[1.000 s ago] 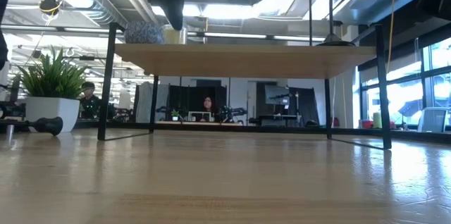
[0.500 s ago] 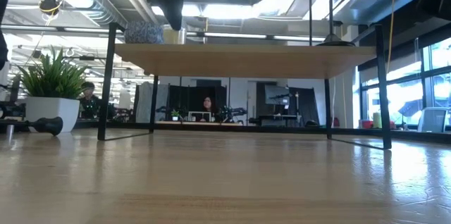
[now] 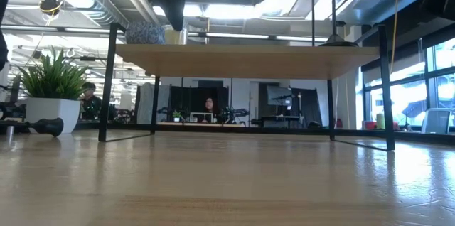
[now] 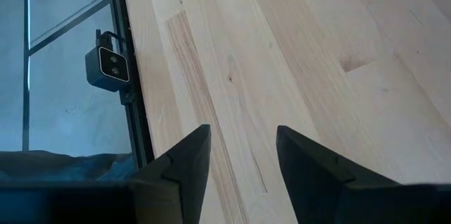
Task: Pick & Place candle stick holders
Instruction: Put the scented transparent candle on the shelf, then put the black candle holder on the shelf
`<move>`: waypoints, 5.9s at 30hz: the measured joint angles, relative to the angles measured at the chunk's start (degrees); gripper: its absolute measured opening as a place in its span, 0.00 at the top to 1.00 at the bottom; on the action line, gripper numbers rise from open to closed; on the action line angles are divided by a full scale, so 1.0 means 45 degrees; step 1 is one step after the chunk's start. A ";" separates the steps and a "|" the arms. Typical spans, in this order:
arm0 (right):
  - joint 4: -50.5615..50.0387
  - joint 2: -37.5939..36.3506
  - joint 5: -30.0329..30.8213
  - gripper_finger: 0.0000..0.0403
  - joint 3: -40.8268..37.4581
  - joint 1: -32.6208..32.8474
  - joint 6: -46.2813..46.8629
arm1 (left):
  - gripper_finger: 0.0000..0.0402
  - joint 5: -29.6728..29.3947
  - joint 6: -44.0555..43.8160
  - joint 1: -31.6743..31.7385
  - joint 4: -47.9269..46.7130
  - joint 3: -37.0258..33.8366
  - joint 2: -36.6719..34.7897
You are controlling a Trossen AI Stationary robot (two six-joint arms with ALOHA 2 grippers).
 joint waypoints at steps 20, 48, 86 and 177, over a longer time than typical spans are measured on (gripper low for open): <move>0.0000 0.0000 0.0005 0.58 0.0000 0.0000 0.0000 | 1.00 -0.0243 0.0194 0.0005 -0.0091 0.0000 0.0049; -0.0008 0.0000 0.0044 0.58 0.0000 0.0000 -0.0007 | 0.89 -0.1320 -0.0011 -0.0121 0.0300 0.0010 -0.0315; -0.1631 0.0005 -0.3069 0.59 -0.0005 -0.0179 0.5473 | 1.00 0.1853 0.3183 -0.0437 -0.0290 0.1228 -0.0683; 0.7431 0.0005 -0.1093 0.58 0.0000 -0.2642 -0.0486 | 1.00 0.2472 0.4351 0.0189 0.1086 0.0779 -0.0645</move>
